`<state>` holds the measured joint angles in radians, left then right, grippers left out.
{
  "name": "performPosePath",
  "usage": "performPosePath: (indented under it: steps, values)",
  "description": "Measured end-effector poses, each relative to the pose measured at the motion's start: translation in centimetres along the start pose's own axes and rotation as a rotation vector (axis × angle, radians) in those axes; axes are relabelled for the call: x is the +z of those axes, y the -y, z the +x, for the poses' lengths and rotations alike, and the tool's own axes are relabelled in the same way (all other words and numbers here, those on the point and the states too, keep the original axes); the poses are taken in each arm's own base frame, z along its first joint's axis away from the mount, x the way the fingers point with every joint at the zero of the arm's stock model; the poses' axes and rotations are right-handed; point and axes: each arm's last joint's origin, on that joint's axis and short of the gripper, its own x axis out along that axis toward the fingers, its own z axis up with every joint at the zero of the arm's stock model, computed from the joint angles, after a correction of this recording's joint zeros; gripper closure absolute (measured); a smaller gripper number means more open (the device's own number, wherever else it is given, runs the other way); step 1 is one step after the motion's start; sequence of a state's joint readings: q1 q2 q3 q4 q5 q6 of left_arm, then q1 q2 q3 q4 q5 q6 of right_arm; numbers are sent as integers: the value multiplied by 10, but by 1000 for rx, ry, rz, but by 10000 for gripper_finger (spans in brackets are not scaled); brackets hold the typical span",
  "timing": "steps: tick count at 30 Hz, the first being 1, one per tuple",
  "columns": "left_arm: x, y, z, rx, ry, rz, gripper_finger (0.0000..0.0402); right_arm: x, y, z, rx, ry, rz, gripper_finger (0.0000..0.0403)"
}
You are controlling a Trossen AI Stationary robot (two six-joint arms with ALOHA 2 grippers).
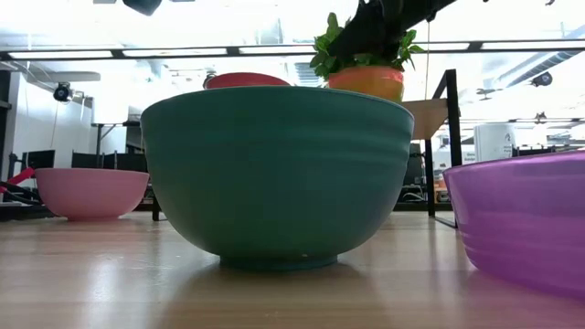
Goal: Place and stack bowls onto a shelf
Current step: Stack the light orange bowl on top of the green bowl on the shelf, then stack the pink bowl on top of the orange bowl on the shelf
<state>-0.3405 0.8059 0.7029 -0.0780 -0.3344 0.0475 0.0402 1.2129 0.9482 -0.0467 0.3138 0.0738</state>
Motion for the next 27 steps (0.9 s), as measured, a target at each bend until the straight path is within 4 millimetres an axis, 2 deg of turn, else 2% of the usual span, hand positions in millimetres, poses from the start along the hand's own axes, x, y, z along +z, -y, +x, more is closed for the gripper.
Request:
performPosePath:
  steps: [3, 10, 15, 21, 27]
  values:
    - [0, 0, 0, 0, -2, 1, 255, 2, 0, 0, 1, 4, 6, 394]
    - [-1, 0, 0, -1, -11, 4, 255, 22, 1, -7, 6, 65, -32, 394]
    - [-4, 0, 0, -1, -35, -2, 255, 29, -1, -14, 80, 96, -47, 394]
    - [-5, 0, 0, -1, -50, -43, 255, 26, -6, -22, 127, 92, -70, 394]
    - [-9, 0, -2, 5, -111, -154, 255, 21, -21, -32, 188, 68, -120, 394]
